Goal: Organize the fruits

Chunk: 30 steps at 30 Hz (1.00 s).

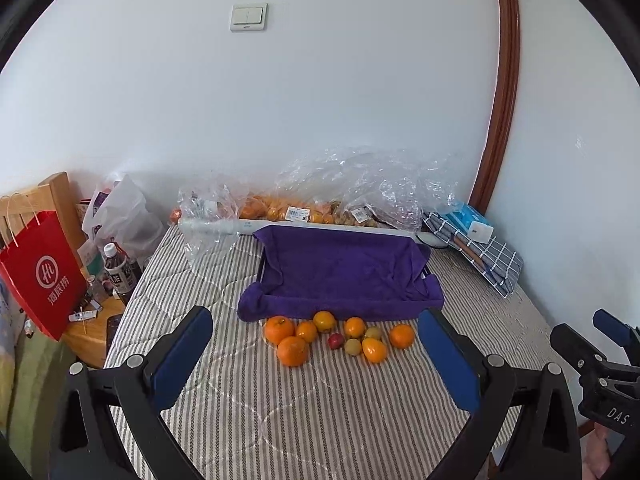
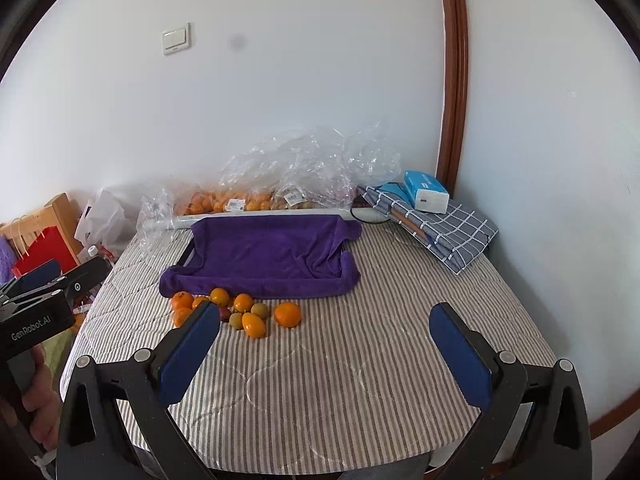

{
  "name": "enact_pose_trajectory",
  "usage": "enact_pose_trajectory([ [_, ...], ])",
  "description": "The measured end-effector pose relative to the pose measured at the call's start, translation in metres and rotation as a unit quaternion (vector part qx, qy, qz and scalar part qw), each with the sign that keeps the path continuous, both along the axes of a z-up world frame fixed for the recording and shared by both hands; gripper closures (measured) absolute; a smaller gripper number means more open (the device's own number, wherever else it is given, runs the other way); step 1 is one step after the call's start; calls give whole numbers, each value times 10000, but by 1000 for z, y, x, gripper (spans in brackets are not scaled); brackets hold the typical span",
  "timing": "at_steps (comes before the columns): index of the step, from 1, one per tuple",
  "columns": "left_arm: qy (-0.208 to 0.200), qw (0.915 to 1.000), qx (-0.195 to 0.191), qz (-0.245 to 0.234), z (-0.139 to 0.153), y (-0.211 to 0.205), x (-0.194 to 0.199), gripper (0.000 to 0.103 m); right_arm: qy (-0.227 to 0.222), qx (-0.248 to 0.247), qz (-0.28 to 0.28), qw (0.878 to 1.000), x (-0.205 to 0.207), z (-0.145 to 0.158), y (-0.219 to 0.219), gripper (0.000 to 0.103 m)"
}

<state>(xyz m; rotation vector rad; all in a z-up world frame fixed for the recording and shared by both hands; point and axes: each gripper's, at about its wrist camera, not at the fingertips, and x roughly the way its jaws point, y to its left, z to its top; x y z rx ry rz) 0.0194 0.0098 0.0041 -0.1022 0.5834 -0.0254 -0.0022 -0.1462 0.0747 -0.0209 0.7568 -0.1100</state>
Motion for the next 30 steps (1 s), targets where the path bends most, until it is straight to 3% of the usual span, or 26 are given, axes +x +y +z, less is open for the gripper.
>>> enact_pose_trajectory([
  [13,47,9999,115,110,-12,27,18,0,57,-18,8,10000,18,-10,18,0],
  [30,219,9990,267,-269,-33,60,63,0,-9,116,-105,9999,43,-28,37,0],
])
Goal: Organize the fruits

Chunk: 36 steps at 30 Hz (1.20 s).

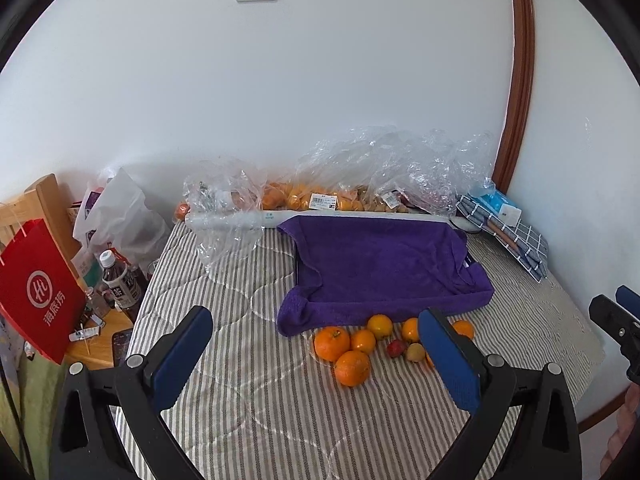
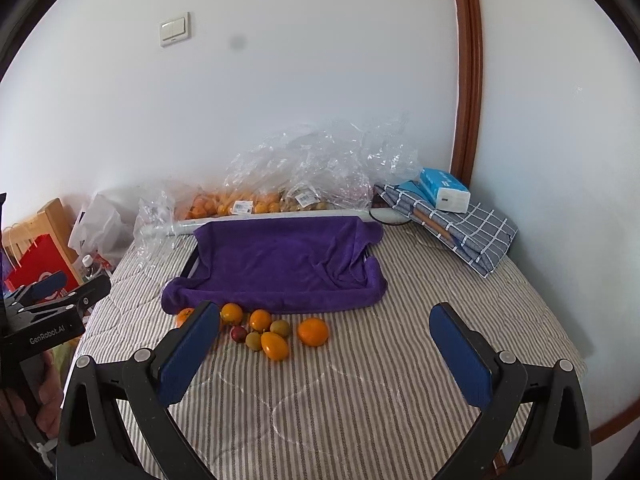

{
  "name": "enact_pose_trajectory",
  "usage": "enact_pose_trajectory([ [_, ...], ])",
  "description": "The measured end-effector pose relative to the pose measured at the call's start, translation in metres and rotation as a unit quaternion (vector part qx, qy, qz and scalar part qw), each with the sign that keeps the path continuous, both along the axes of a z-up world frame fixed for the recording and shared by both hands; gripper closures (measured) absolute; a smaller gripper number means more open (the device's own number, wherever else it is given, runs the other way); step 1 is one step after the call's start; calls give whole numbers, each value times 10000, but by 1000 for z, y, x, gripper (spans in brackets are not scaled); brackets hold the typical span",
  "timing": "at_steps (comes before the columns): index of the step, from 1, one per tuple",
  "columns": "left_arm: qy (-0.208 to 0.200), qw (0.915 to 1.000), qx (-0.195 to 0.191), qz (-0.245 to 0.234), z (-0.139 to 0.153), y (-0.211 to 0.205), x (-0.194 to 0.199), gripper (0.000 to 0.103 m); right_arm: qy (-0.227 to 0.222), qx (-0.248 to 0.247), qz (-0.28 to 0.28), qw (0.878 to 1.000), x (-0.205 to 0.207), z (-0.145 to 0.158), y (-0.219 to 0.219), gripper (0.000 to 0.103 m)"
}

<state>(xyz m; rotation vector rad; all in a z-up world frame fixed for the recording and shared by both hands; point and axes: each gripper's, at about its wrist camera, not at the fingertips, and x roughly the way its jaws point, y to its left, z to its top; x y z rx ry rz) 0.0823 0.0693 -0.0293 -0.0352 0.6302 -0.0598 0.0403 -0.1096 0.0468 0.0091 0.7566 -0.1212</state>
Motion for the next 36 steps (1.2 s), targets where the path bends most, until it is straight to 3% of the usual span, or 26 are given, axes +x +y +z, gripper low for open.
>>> enact_pose_trajectory([
  [8,81,9992,51,-398,-5,8,18,0,79,-25,-345,9994,17,-10,13,0],
  [19,275,9990,-86,-343,-6,11,22,0,133,-403,-520,9977,17,-10,20,0],
  [24,279,9986,-343,-296,1,4,15,1,146,-382,-354,9985,10,-14,11,0],
  [32,87,9991,-409,-17,3,-15,-12,1,86,-382,-103,9992,-7,-17,-15,0],
  [36,-48,9993,-211,290,4,-28,-24,1,-234,-453,246,9984,-22,-13,-24,0],
])
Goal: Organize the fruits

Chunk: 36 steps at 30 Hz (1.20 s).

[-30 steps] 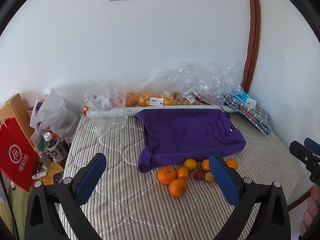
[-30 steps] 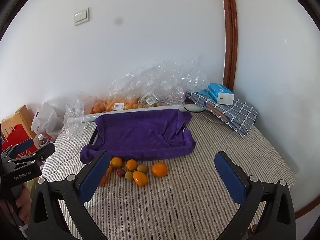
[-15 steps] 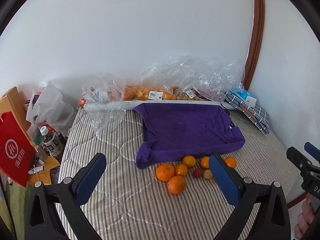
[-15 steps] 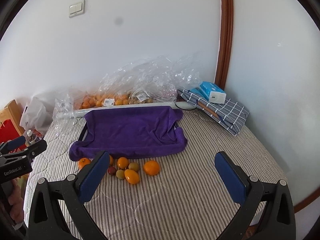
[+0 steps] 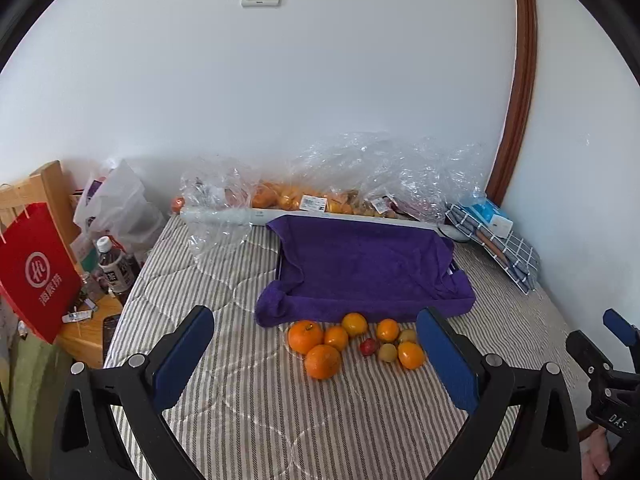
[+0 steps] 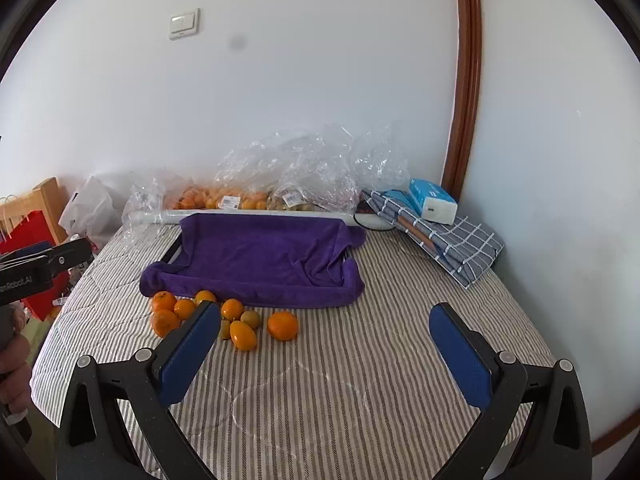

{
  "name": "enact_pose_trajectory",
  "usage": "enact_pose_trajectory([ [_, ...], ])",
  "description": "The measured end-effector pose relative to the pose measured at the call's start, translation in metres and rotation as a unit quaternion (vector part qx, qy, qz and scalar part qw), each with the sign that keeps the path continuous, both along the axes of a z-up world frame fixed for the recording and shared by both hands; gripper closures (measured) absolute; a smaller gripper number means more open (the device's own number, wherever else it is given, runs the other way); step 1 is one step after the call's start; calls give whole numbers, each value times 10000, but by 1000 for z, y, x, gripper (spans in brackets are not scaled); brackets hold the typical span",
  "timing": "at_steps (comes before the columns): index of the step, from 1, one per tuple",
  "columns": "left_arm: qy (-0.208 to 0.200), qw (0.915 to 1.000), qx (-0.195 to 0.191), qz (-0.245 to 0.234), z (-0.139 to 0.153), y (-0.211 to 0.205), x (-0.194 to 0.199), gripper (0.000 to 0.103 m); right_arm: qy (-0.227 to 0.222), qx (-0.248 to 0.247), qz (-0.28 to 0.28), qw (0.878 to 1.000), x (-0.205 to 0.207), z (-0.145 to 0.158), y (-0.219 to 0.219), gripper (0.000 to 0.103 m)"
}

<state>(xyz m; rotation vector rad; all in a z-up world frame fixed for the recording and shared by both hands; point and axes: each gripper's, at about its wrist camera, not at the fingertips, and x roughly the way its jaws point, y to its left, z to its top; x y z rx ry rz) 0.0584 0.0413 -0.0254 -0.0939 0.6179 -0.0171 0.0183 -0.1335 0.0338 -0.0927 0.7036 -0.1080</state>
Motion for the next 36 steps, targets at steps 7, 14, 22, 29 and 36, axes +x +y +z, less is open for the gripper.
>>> enact_pose_trajectory([
  [7,140,9998,127,49,-11,-9,-9,1,103,375,-42,9992,-6,-13,-15,0],
  [14,336,9988,324,121,-38,-1,4,1,262,636,24,9976,4,-45,-21,8],
  [22,694,9967,390,146,-84,13,36,7,918,513,230,9942,51,-107,-18,43],
  [29,961,9950,286,-28,-120,24,55,7,1307,611,611,9877,84,-152,2,48],
  [36,1209,9922,-193,-249,-146,43,67,11,1614,585,576,9835,119,-183,0,52],
])
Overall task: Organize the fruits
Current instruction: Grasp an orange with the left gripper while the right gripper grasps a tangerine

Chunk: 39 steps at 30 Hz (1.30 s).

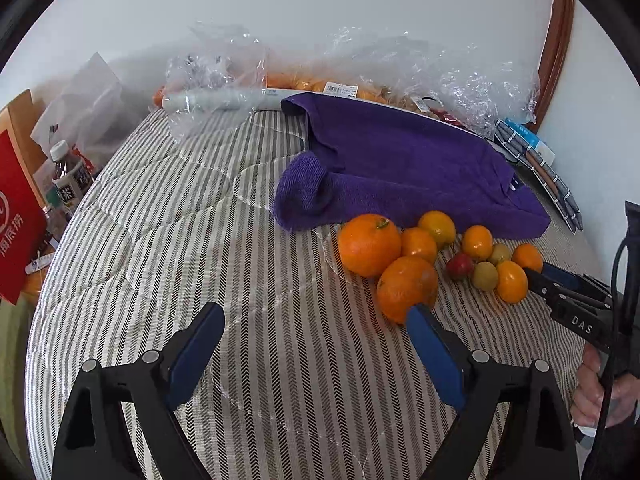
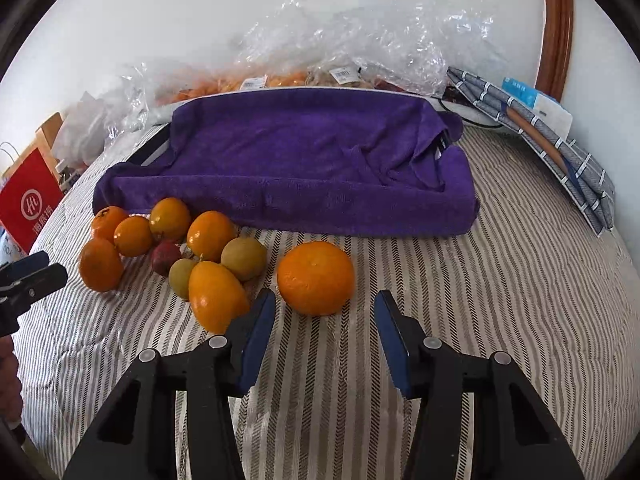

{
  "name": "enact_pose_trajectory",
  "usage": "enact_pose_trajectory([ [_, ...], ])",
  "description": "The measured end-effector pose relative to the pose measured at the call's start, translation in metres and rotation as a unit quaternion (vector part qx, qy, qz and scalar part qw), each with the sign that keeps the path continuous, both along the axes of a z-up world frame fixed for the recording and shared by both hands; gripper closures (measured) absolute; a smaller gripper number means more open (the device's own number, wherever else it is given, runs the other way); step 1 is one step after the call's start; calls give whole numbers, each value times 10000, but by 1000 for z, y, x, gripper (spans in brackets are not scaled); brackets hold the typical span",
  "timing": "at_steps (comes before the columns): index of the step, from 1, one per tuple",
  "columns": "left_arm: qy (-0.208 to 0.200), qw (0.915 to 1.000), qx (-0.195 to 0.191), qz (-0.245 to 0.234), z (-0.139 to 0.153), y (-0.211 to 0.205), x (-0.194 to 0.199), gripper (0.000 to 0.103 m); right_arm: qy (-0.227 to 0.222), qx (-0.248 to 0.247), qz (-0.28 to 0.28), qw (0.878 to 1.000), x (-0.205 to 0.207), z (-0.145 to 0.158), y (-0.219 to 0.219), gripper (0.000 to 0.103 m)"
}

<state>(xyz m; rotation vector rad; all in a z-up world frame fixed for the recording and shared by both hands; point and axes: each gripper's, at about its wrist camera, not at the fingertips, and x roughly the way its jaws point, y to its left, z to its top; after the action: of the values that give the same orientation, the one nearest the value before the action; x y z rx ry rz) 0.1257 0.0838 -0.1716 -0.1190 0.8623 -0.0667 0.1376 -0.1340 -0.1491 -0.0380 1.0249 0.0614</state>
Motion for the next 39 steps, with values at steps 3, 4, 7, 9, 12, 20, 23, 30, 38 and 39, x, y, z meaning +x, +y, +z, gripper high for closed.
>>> enact_pose_trajectory([
  [3,32,9998,-144,-125,-4,0,2,13,66,77,-2,9999,14,-6,0,52],
  [4,26,9997,-182,-168,-6,-2,3,13,31,110,21,9999,16,-5,0,54],
  [7,-15,9991,-265,-345,-7,-9,4,13,55,244,61,9997,22,-7,-1,62],
  [9,-4,9986,-355,-403,-8,-14,7,14,39,222,108,9997,20,-6,-2,62],
  [12,54,9984,-325,-466,-10,-26,14,26,-6,211,98,9997,11,-2,-8,62],
  [20,70,9980,-445,-444,-13,-50,25,60,-113,213,-140,9996,-24,10,-32,63],
  [23,64,9975,-526,-467,-13,-52,24,65,-164,180,-146,9996,-33,12,-37,63],
  [30,-28,9986,-429,-307,2,-46,10,65,-234,205,-212,9993,-45,19,-46,63],
  [38,-226,9987,-458,-35,30,-32,5,65,-477,211,-326,9981,-46,46,-52,63],
  [39,-256,9985,-473,-54,35,-31,7,65,-498,209,-339,9980,-45,50,-52,63],
])
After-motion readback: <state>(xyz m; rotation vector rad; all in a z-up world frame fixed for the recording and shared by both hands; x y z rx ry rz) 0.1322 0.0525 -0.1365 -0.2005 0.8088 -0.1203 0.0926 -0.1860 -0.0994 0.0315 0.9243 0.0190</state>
